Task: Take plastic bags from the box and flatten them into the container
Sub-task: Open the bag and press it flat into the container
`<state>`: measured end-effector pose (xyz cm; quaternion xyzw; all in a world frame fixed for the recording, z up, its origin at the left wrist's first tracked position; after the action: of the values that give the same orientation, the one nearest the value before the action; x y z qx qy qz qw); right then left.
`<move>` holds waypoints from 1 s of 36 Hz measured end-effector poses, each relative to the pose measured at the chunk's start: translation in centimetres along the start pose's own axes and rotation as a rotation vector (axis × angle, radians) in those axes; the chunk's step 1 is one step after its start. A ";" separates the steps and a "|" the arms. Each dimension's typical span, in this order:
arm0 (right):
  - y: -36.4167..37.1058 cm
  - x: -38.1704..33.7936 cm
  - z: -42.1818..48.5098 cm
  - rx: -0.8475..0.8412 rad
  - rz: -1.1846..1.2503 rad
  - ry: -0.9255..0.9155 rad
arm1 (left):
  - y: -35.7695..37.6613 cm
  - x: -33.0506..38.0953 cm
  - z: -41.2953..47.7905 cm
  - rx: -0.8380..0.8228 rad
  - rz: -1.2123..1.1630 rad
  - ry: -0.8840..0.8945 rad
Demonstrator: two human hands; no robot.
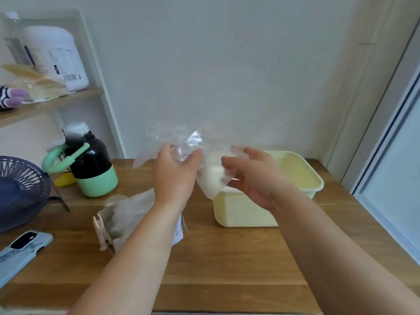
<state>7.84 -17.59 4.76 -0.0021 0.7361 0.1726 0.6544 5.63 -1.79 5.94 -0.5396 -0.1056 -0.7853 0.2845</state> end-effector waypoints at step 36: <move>-14.0 -0.9 5.7 0.229 -1.137 0.139 | 18.0 -4.1 -0.8 -1.282 0.916 0.118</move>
<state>16.71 -29.47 1.64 -0.3375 0.6746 -0.2867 0.5906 16.11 -15.48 -0.69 -0.5457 0.6156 -0.5250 0.2181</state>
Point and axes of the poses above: each hand's wrist, its own z-axis towards the middle knuckle, its own y-axis out of the palm, x = y × z, the point moved 7 cm from there along z, towards the middle knuckle, and after that the axes turned 4 degrees about y, right-handed, at the moved point
